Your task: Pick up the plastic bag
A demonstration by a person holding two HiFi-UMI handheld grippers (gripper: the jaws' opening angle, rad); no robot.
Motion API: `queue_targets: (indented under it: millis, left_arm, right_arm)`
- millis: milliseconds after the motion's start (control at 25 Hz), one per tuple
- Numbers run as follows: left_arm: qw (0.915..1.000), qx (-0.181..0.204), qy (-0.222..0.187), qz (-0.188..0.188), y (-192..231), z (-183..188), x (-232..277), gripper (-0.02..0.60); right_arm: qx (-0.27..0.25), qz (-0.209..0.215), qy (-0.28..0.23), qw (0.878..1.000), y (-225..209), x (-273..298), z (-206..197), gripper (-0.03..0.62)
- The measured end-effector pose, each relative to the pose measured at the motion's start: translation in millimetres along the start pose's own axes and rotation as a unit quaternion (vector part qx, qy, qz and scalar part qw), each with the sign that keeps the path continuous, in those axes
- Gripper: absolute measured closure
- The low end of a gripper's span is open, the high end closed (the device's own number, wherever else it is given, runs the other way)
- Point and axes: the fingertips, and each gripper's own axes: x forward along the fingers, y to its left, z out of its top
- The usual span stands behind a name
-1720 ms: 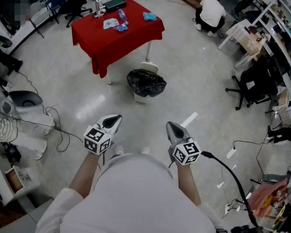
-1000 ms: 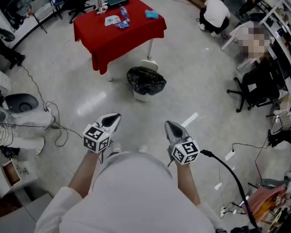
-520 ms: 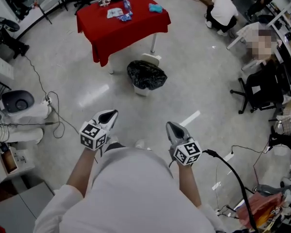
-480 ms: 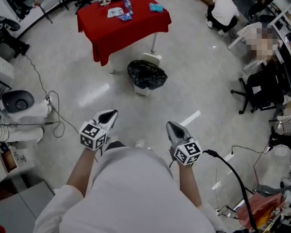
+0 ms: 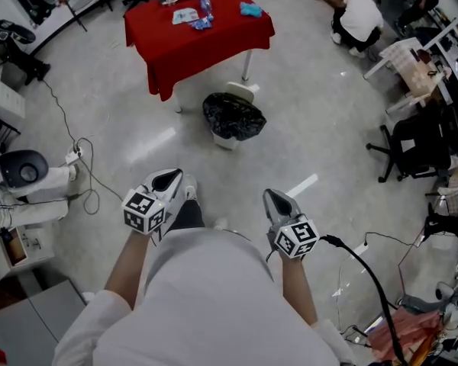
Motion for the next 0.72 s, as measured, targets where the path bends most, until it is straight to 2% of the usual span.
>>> queue_targets:
  millis: [440, 720]
  left_arm:
    - [0.9992, 0.008, 0.011, -0.038, 54, 30, 55, 0.578]
    - [0.9976, 0.022, 0.022, -0.062, 115, 62, 88, 0.578]
  right_arm:
    - [0.017, -0.038, 0.002, 0.999, -26, 52, 19, 0.592]
    - [0.02, -0.053, 0.012, 0.998, -38, 115, 42, 0.592]
